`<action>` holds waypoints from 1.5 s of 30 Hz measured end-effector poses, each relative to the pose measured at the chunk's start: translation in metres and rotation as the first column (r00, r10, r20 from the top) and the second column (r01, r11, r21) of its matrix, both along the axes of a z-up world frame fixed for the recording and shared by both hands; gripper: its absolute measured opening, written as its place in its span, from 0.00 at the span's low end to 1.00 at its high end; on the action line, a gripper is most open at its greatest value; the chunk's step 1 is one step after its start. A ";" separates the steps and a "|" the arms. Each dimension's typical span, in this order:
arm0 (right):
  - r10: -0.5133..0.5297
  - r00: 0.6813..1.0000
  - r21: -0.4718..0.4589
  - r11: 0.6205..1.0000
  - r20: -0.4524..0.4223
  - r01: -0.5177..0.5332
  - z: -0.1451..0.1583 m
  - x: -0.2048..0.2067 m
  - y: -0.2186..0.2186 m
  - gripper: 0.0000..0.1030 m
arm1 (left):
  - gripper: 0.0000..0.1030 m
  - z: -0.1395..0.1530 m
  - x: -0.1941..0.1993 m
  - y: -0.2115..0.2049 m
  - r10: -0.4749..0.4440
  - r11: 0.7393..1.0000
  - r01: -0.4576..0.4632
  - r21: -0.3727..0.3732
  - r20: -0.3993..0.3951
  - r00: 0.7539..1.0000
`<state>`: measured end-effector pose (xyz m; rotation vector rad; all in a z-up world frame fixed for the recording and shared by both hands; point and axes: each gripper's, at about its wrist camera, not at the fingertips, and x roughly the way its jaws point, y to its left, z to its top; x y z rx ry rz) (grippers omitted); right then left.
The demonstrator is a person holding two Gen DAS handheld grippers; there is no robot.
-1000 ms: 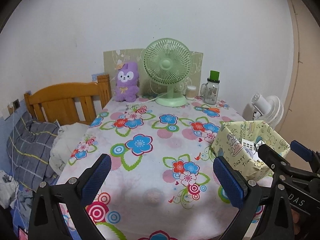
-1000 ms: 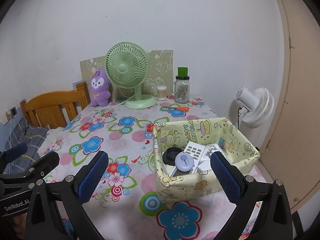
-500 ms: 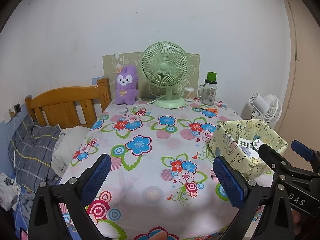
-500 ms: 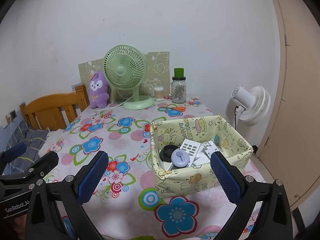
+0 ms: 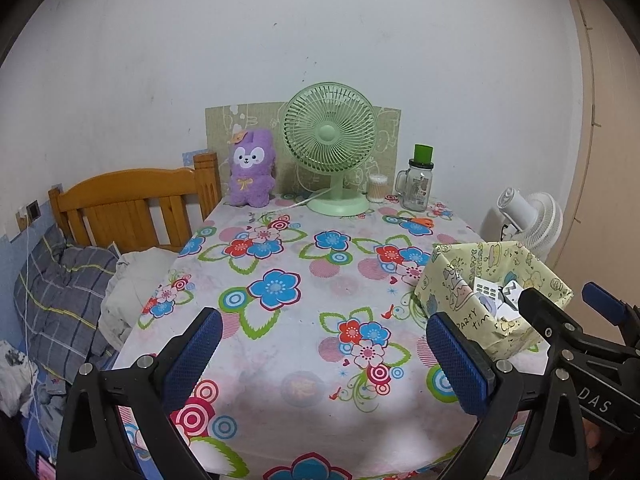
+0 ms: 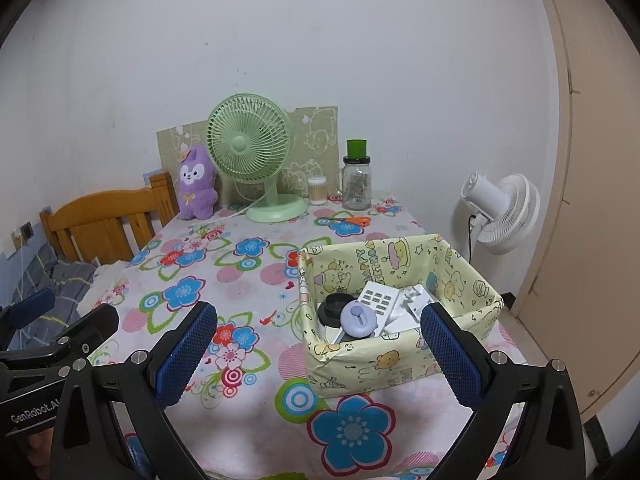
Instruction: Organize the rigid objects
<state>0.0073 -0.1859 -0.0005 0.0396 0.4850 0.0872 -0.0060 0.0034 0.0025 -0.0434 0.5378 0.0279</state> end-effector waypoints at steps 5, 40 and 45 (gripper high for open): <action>0.001 1.000 0.001 1.000 -0.005 -0.001 0.000 0.001 0.000 1.00 | 1.00 0.000 0.001 0.001 0.000 1.000 0.000 0.004 -0.002 1.000; -0.001 1.000 0.003 1.000 -0.012 0.001 -0.001 0.006 0.002 1.00 | 1.00 -0.001 0.003 0.001 0.007 1.000 -0.007 0.009 0.001 1.000; -0.002 1.000 0.003 1.000 -0.012 0.002 -0.001 0.006 0.002 1.00 | 1.00 -0.002 0.005 0.001 0.007 1.000 -0.007 0.011 0.002 1.000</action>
